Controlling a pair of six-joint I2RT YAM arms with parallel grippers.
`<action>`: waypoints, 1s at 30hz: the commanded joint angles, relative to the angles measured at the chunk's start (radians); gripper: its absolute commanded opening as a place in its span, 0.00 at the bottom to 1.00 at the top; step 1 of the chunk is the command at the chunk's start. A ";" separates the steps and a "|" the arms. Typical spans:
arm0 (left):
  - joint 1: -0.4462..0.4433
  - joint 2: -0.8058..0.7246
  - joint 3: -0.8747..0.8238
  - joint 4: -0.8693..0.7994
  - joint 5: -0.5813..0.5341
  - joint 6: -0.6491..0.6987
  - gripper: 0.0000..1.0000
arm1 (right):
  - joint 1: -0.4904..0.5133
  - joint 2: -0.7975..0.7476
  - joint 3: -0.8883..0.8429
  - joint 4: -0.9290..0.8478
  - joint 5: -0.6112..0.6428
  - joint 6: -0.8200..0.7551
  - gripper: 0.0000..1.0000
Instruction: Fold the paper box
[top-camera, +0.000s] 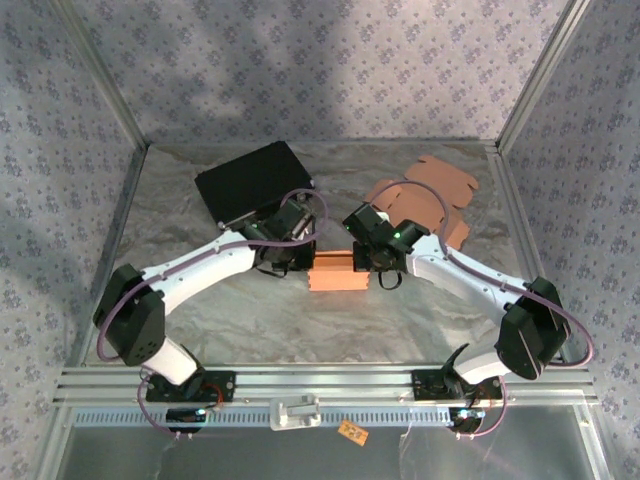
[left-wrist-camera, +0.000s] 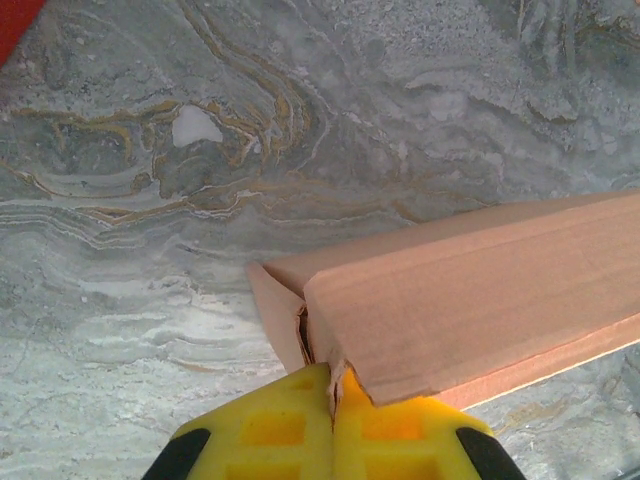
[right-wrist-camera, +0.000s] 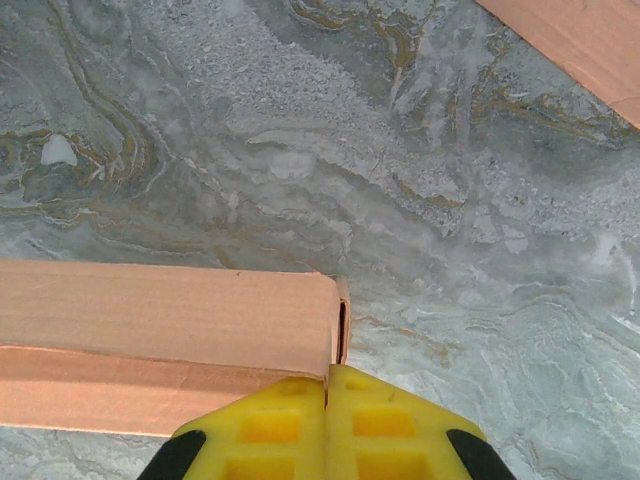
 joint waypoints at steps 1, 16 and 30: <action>-0.035 -0.026 -0.083 0.021 -0.010 -0.007 0.00 | 0.021 -0.005 -0.021 0.017 0.008 -0.002 0.00; -0.120 -0.099 -0.240 0.130 -0.179 -0.094 0.00 | 0.039 -0.061 -0.056 0.011 -0.018 0.033 0.04; -0.138 -0.077 -0.211 0.103 -0.212 -0.115 0.00 | -0.062 -0.313 -0.106 0.095 -0.246 0.538 0.70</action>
